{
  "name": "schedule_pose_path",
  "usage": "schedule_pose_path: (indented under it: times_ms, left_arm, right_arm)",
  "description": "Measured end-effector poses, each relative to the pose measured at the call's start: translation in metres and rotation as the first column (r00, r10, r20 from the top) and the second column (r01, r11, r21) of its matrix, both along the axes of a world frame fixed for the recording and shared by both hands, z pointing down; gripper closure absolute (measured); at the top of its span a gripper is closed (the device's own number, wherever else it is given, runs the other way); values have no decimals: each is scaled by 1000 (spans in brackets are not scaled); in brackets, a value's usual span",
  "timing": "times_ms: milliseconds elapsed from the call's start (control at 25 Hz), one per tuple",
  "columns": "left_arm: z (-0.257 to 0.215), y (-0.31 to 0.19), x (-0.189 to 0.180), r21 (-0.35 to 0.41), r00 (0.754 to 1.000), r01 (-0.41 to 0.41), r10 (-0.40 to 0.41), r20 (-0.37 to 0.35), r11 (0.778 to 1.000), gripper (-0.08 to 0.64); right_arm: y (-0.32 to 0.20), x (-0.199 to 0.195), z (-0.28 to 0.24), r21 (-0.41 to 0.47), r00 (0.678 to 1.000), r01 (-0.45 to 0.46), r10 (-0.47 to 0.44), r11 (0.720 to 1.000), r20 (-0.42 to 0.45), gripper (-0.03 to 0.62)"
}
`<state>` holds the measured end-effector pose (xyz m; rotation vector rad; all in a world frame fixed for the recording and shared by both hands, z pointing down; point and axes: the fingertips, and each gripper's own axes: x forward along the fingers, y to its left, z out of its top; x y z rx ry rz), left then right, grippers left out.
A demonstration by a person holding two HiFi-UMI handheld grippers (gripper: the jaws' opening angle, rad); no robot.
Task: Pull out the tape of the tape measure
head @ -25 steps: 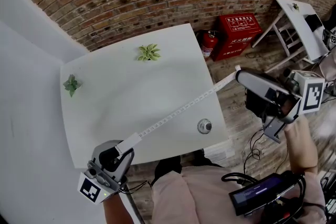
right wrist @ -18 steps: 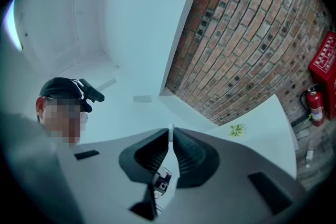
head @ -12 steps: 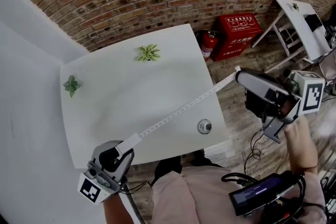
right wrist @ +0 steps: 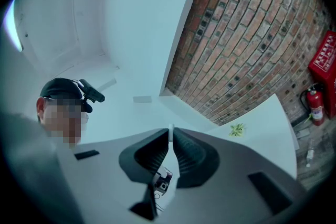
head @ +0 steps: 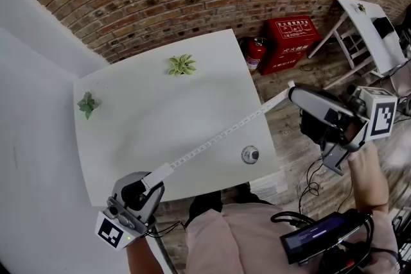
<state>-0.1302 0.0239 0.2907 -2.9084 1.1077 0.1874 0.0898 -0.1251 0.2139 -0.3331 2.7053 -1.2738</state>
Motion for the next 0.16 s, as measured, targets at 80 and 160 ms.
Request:
schedule_pose_path:
  times_ms: [80, 160]
  left_arm:
    - [-1, 0, 0, 0, 1000, 1, -1, 1, 1000, 465]
    - [-2, 1, 0, -1, 1000, 1, -1, 1, 1000, 465]
  right_arm:
    - [-1, 1, -1, 6, 1000, -7, 7, 1000, -1, 560]
    - [-2, 1, -3, 14, 1000, -14, 14, 1000, -1, 560]
